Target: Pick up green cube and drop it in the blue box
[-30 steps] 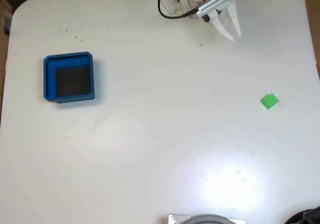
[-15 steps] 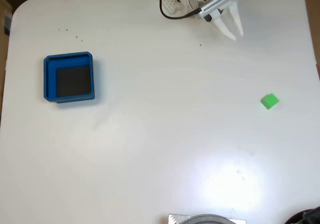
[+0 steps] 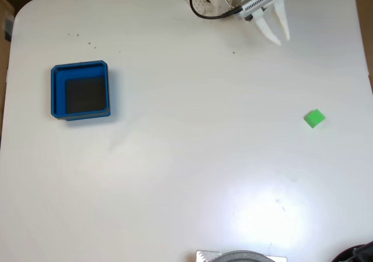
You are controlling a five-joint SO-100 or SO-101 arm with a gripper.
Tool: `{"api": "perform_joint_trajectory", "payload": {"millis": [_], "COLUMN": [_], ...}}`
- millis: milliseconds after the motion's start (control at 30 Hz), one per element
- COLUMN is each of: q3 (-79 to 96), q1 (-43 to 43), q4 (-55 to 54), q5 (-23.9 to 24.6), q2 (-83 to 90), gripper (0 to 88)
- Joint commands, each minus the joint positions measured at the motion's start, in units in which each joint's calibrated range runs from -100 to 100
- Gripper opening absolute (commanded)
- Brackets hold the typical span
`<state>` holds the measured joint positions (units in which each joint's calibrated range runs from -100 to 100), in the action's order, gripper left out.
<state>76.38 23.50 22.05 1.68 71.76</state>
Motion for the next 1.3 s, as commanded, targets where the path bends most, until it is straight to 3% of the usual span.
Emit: {"api": "perform_joint_trajectory", "payload": {"millis": [0,467,900,1267], "q3": [-9.41,-36.7,-69.19,-87.51], "q1": [0.17,0.24,0.32,0.55], "q4": [-0.81,0.33,28.29,33.35], "q5": [0.15,0.05,-0.29,-0.34], "q2": [-7.63,-34.14,-59.89,-78.37], "gripper": [2.7,3.1,3.3,7.0]}}
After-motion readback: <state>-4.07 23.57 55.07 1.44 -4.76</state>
